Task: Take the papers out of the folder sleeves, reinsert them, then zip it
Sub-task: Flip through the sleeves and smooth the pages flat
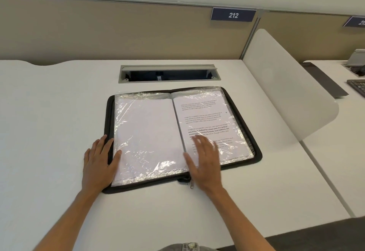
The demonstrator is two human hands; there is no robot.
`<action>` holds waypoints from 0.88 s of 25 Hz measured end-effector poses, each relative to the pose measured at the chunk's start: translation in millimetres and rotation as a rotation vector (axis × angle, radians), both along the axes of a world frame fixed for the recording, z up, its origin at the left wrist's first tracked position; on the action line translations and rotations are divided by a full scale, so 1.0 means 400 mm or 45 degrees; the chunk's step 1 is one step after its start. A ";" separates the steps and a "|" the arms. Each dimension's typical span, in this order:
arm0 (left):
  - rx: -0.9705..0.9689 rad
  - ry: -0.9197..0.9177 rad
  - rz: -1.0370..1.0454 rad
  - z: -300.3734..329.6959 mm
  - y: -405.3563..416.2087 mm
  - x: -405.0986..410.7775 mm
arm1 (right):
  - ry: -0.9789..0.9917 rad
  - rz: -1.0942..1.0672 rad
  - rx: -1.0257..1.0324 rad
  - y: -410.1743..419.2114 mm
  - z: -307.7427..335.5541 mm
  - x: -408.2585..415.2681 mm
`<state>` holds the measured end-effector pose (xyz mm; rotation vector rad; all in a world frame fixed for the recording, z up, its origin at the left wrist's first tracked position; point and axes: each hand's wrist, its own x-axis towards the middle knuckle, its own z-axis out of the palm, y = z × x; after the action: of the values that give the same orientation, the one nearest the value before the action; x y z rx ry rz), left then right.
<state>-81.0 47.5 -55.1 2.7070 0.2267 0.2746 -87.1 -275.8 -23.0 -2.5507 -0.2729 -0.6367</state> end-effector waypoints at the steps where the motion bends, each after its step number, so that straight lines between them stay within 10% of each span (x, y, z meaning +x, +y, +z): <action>1: 0.002 -0.001 -0.001 -0.001 0.001 0.000 | 0.032 0.120 0.012 0.049 0.002 0.000; 6: 0.016 -0.002 -0.008 -0.001 0.003 0.000 | 0.372 0.547 -0.073 0.268 0.015 0.001; 15: -0.041 -0.050 -0.041 0.010 0.005 0.005 | 0.704 0.498 -0.287 0.360 -0.017 0.003; 22: -0.026 -0.036 -0.021 0.010 0.003 0.005 | 1.068 0.294 0.734 0.345 0.058 0.017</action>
<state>-79.2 48.8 -51.2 2.6821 0.1983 0.3036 -80.3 -138.0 0.3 -1.9639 -0.0639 0.4095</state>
